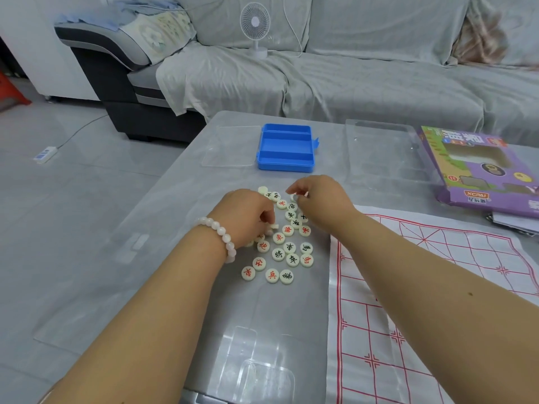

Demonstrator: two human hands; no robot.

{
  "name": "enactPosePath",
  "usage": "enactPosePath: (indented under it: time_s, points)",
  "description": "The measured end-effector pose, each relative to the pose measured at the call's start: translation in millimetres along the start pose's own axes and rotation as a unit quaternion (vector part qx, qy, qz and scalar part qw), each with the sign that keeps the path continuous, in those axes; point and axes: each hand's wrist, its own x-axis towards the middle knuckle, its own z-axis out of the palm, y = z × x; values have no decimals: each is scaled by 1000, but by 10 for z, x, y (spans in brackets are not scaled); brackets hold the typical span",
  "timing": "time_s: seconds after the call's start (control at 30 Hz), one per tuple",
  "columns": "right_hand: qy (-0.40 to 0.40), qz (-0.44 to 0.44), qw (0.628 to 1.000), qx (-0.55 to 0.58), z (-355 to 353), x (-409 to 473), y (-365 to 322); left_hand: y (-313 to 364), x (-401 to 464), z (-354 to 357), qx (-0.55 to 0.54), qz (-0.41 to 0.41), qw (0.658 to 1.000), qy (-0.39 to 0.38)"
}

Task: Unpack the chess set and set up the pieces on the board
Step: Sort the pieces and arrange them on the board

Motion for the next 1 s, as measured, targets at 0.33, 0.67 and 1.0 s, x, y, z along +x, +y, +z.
enactPosePath:
  time_s: [0.33, 0.67, 1.0]
  points:
    - [-95, -83, 982, -143, 87, 40, -12, -347, 62, -18, -165, -115, 965, 167]
    - [-56, -38, 994, -84, 80, 156, -93, -151, 359, -67, -136, -68, 988, -17]
    - [-126, -71, 986, -84, 212, 454, -193, -255, 372, -70, -116, -36, 993, -11]
